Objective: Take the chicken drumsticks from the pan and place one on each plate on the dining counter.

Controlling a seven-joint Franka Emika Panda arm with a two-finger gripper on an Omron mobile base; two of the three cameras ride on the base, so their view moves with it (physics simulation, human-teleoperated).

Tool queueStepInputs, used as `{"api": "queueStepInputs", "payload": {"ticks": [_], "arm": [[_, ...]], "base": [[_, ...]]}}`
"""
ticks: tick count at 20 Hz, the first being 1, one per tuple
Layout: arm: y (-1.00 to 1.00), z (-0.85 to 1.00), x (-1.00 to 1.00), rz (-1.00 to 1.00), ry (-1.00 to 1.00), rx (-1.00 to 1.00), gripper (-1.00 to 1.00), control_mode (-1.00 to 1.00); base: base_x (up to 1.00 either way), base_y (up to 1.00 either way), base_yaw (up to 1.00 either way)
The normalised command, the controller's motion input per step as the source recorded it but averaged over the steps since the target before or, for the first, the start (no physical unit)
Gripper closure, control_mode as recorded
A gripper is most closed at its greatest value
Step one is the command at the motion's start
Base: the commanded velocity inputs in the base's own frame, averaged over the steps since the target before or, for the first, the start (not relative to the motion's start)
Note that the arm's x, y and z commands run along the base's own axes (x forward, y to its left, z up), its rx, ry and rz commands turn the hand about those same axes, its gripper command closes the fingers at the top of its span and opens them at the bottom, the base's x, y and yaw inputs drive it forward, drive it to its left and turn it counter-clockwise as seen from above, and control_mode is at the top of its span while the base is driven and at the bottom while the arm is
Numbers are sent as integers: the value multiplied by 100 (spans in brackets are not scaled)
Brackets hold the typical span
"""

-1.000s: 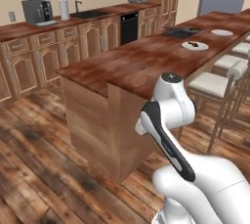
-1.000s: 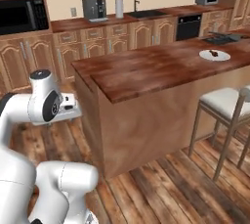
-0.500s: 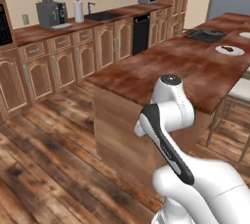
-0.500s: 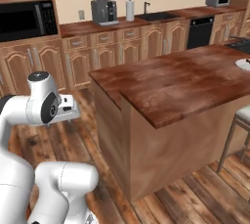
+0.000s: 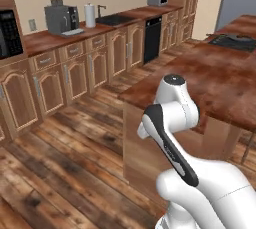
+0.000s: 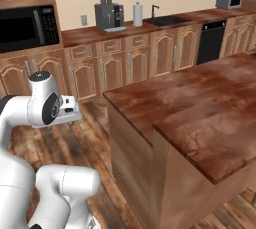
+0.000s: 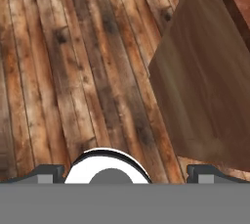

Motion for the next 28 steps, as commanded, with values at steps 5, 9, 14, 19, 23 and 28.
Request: {"api": "queueStepInputs", "payload": {"ticks": [5, 9, 14, 19, 23, 28], "arm": [[0, 0, 0, 0, 0, 0, -100, 100], [0, 0, 0, 0, 0, 0, -100, 100], [0, 0, 0, 0, 0, 0, -100, 100], [0, 0, 0, 0, 0, 0, -100, 100], [0, 0, 0, 0, 0, 0, -100, 100], [0, 0, 0, 0, 0, 0, -100, 100]], "base": [[83, 86, -14], [85, 80, -20], [87, 75, -26], [91, 62, -38], [94, 55, -45], [95, 53, -48]]}}
